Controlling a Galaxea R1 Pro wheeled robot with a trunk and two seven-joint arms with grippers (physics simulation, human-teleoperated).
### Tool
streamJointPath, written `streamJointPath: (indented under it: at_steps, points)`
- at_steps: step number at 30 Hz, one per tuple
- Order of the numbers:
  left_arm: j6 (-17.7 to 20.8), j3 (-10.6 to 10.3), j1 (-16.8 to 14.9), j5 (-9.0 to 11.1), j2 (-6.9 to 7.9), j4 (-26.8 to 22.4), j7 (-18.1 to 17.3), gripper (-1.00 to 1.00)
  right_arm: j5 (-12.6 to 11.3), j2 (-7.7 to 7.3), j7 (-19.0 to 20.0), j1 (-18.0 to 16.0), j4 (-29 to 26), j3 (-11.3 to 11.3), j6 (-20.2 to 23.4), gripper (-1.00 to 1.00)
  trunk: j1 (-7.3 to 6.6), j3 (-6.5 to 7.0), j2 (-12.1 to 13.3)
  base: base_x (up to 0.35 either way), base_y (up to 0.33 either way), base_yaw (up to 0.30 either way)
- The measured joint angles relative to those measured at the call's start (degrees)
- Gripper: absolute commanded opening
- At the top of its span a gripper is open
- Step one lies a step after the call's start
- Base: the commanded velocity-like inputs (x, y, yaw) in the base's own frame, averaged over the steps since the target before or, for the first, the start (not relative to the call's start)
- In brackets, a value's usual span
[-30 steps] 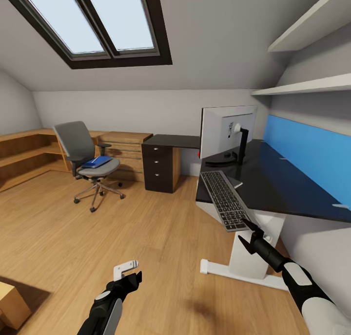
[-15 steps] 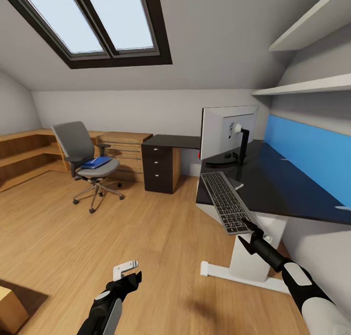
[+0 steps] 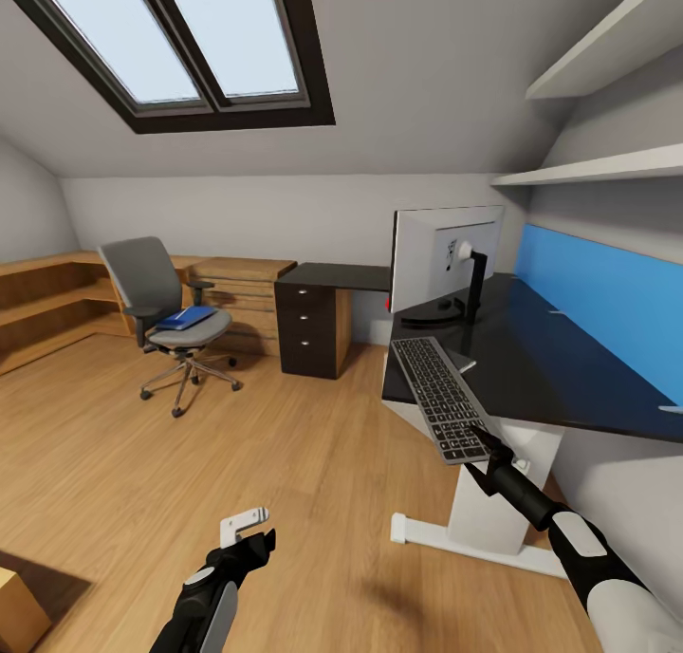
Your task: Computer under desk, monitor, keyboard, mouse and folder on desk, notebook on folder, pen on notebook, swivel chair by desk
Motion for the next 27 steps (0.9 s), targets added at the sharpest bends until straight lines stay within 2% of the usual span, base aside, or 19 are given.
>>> streamJointPath:
  at_steps: [2,3,15,27]
  points:
    - [0.01,0.00,0.00,0.00,0.00,0.00,0.00,1.00,0.00,0.00,-0.01,0.00,-0.01,0.01,0.00,1.00,0.00,0.00,0.00,0.001,0.000,0.000]
    - [0.01,0.00,0.00,0.01,0.00,0.00,0.00,1.00,0.00,0.00,-0.01,0.00,0.00,0.01,0.00,-1.00,0.00,0.00,0.00,0.000,0.000,0.000]
    - [-0.01,-0.01,0.00,-0.01,0.00,0.08,0.00,1.00,-0.17,0.00,0.03,0.00,-0.05,-0.02,0.08,-1.00,0.00,0.00,0.00,0.000,0.000,0.000]
    - [-0.02,0.00,0.00,-0.01,0.00,0.09,0.43,1.00,-0.07,0.00,0.34,-0.01,-0.36,0.14,0.28,-1.00,-2.63,2.15,4.80,0.000,0.000,0.000]
